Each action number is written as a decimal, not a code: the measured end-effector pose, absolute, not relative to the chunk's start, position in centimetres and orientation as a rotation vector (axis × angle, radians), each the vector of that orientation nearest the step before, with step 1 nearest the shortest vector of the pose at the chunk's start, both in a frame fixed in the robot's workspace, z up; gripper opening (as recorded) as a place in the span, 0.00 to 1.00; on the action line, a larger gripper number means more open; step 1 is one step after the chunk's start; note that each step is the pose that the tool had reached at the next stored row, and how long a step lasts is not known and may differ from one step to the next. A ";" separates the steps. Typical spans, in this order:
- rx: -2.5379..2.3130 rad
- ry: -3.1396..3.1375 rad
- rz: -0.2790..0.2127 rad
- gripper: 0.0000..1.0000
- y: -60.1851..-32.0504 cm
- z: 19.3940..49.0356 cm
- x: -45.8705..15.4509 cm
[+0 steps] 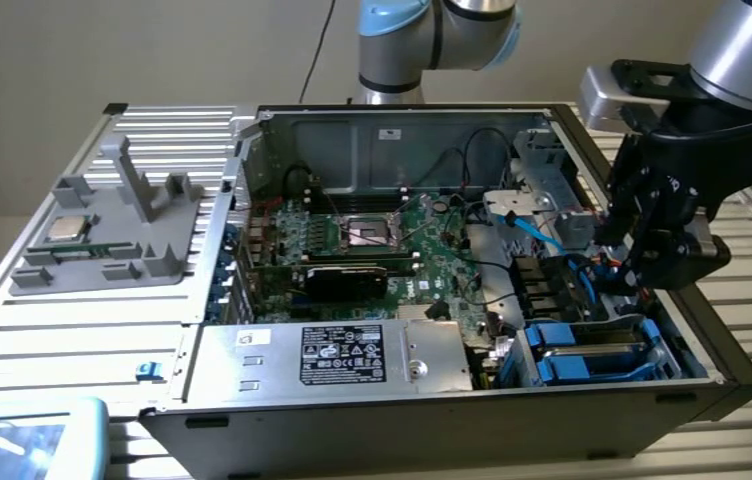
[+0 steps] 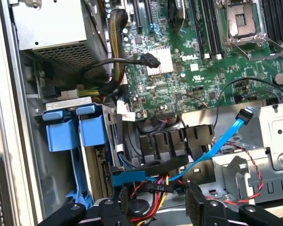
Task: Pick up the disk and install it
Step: 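Insert the first disk wire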
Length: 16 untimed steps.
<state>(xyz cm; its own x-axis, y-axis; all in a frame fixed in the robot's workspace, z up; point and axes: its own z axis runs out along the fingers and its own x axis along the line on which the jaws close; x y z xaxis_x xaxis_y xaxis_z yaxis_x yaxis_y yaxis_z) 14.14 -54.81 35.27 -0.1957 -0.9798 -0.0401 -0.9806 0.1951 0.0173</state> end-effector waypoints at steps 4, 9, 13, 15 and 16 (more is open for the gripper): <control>-1.942 2.428 0.045 0.60 -54.7 35.0 14.1; -1.913 2.439 0.033 0.60 -54.6 34.7 13.8; -1.903 2.443 0.029 0.60 -54.4 34.7 13.5; -1.898 2.442 0.025 0.60 -54.3 34.7 13.5; -1.896 2.442 0.023 0.60 -54.2 34.7 13.4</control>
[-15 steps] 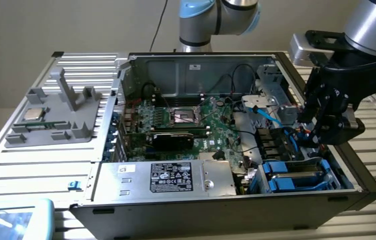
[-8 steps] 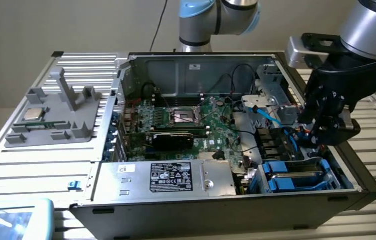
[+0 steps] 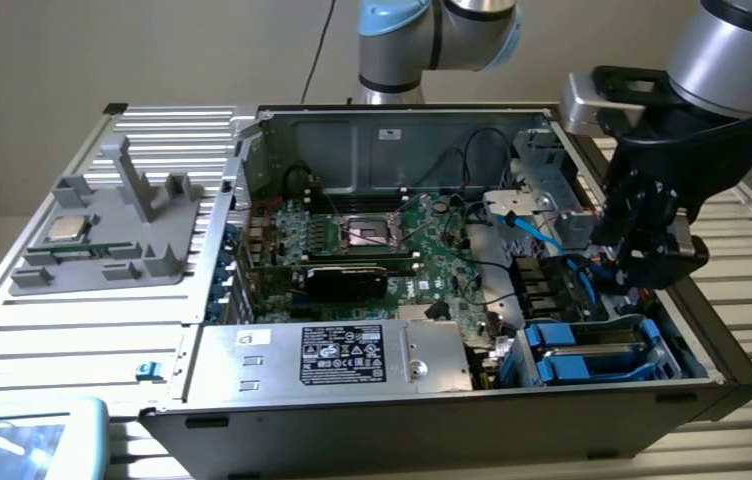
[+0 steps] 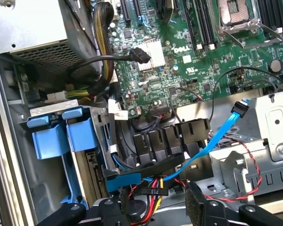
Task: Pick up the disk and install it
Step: 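Insert the first disk wire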
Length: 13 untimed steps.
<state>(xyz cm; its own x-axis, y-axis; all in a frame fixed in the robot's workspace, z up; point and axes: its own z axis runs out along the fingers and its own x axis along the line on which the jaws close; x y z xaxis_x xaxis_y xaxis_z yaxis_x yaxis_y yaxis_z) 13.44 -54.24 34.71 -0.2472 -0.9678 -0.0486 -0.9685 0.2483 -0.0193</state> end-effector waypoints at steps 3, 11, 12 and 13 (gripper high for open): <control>-1.888 2.439 0.014 0.60 -54.1 34.7 13.1; -1.880 2.441 0.010 0.60 -54.1 34.7 12.6; -1.879 2.442 0.010 0.60 -54.1 34.7 12.6; -1.877 2.443 0.010 0.60 -54.1 34.7 12.6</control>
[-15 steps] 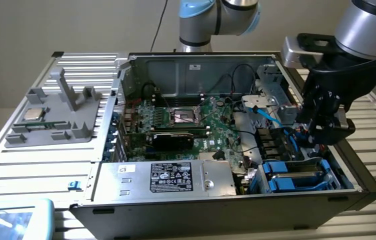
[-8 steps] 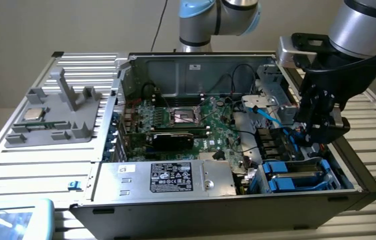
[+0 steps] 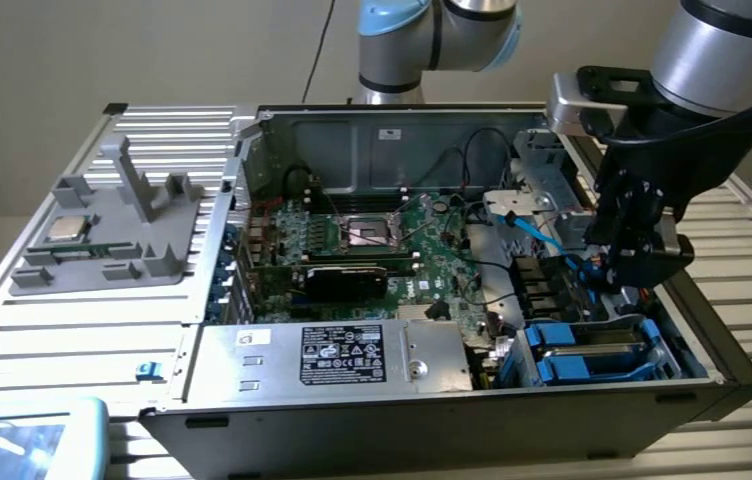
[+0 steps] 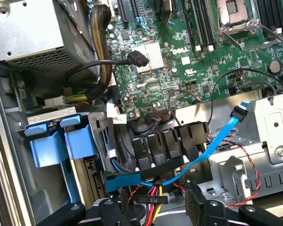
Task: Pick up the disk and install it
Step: 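Insert the first disk wire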
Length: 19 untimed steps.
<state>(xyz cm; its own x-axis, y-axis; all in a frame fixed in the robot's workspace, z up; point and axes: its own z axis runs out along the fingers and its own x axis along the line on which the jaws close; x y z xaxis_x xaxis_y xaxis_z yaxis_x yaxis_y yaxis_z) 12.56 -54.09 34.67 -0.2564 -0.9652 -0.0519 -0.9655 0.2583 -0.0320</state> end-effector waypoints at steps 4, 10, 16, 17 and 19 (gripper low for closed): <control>-1.867 2.451 0.009 0.60 -54.1 34.7 12.5; -1.850 2.463 0.008 0.58 -54.1 34.6 12.5; -1.844 2.468 0.008 0.38 -54.1 34.5 12.5; -1.844 2.468 0.008 0.38 -54.1 34.5 12.5; -1.844 2.468 0.007 0.38 -54.1 34.5 12.5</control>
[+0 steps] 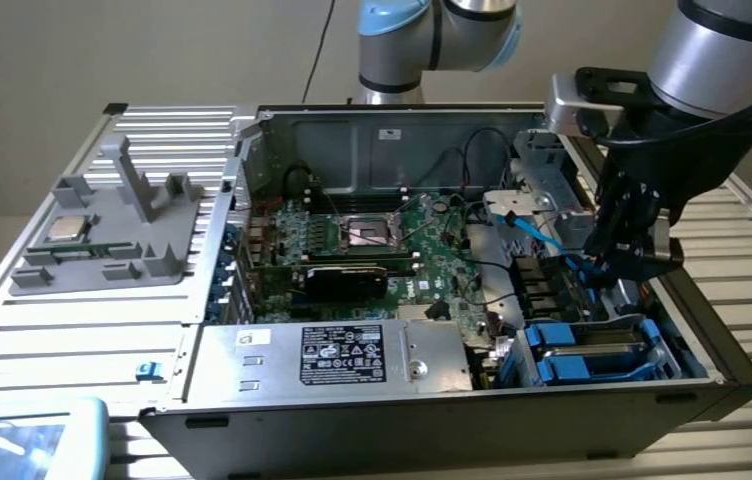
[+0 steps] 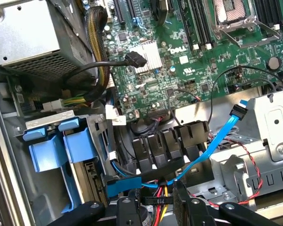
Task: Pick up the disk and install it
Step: 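Insert the first disk wire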
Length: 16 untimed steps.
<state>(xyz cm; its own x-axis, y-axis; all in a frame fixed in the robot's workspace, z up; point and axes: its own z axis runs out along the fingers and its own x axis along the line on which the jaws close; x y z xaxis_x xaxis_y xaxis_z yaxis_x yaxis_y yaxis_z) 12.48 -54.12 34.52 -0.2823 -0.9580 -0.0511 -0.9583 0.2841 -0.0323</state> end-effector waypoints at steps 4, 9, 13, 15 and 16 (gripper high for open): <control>-1.852 2.477 -0.020 0.38 -54.1 34.7 12.3; -1.859 2.486 -0.056 0.38 -54.0 35.2 11.7; -1.859 2.484 -0.092 0.38 -53.8 35.3 11.4; -1.857 2.482 -0.104 0.38 -53.8 35.3 11.1; -1.856 2.482 -0.106 0.38 -53.8 35.3 10.9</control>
<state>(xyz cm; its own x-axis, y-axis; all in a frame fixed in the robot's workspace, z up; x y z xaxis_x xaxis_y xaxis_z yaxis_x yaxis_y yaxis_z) 10.88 -53.83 35.31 -0.2829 -0.9591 0.0082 -0.9563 0.2814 -0.0792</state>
